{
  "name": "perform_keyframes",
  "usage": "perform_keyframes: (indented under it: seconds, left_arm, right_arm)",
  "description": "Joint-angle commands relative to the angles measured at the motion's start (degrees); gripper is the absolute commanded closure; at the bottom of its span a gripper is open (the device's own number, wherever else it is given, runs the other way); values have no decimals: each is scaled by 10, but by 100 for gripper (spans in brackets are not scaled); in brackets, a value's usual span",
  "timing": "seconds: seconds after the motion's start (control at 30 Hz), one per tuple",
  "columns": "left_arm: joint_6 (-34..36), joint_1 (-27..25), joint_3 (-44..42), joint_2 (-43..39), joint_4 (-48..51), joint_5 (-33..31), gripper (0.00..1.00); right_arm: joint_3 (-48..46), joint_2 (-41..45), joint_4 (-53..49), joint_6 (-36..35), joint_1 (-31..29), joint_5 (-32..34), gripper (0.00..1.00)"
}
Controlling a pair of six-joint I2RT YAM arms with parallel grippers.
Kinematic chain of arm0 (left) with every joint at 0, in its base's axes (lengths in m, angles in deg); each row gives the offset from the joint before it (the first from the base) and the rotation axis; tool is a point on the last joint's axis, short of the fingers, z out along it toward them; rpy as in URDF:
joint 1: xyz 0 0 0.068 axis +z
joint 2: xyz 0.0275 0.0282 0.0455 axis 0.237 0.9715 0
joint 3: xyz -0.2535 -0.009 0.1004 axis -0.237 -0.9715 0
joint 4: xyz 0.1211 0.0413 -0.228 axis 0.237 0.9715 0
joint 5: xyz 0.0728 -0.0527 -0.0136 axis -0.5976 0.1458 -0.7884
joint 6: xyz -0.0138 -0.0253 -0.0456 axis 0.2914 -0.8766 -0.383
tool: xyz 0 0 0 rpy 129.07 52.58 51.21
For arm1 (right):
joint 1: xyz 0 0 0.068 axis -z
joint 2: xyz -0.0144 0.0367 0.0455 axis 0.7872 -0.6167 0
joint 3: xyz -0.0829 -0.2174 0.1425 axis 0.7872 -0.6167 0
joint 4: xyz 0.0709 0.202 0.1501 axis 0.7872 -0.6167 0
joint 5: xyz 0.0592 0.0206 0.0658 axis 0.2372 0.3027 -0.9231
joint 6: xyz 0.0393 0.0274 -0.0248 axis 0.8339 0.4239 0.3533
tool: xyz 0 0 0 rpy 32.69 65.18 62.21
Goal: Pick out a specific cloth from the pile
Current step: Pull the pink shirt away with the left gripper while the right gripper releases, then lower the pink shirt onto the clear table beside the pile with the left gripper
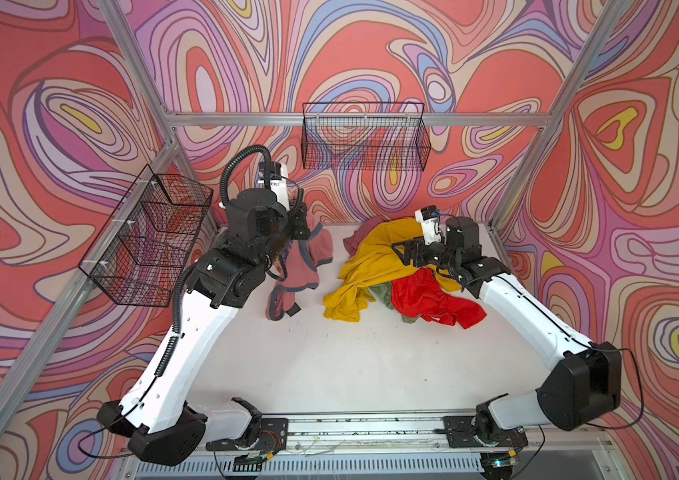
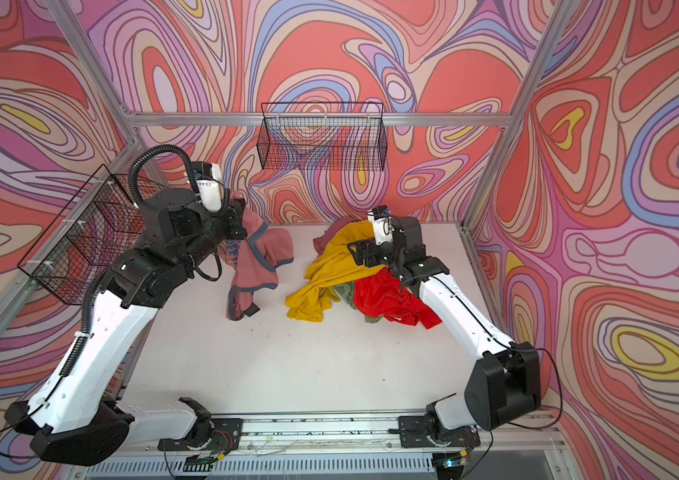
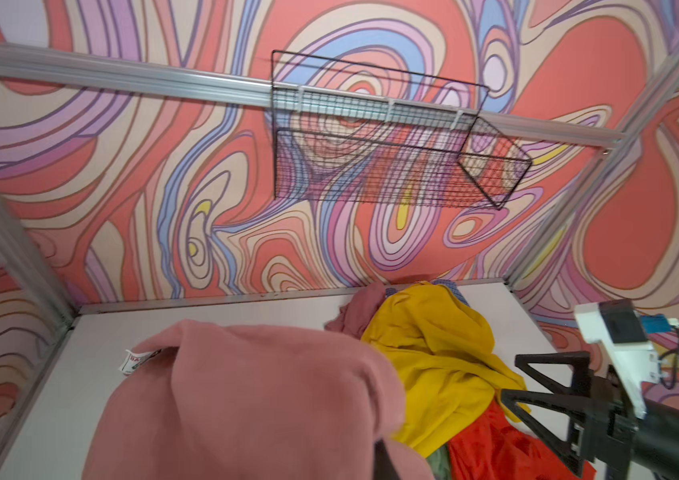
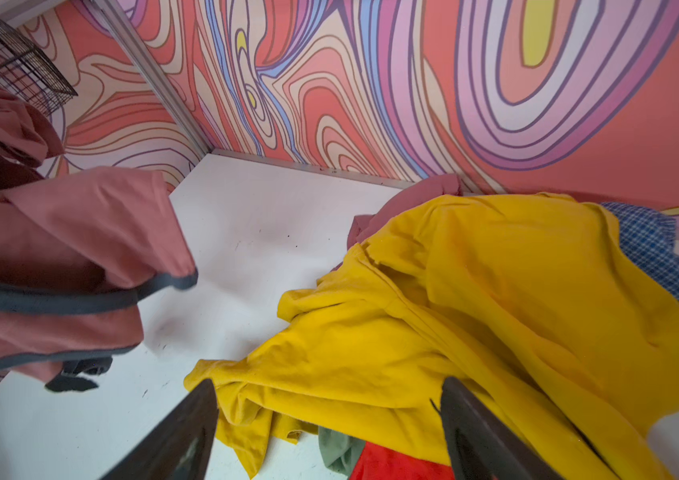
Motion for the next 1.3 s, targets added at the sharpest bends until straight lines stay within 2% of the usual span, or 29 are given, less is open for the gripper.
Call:
perform_keyframes:
  seconds: [0.0,0.2,0.4,0.63,0.8,1.03,1.17,1.27]
  left_arm:
    - [3,36,-13,-16,38,-14,100]
    - [40,72,-38,5,61,-39,100]
    - [102,74,-55,49,63,-120,100]
    - [137,79,-62,98,28,-169,100]
    - [179,125,13,135,5,-149,100]
    - [286,137,61,183,-72,-206,100]
    - [275,137,65,192,-92,-208,100]
    - [244,133,23,184,-94,-197,100]
  right_arm:
    - [28,-17,-12,-2,-12,1,14]
    - [46,-33,-24,1,-17,8,15]
    - [43,-29,-37,-4,-18,27,16]
    - [37,-25,-42,-4,-19,37,16]
    - [38,-27,-42,-3,-21,40,17]
    - [34,-27,-44,-4,-25,45,18]
    - [35,-26,-43,-4,-25,45,18]
    - [34,-26,-43,-1,-29,45,19]
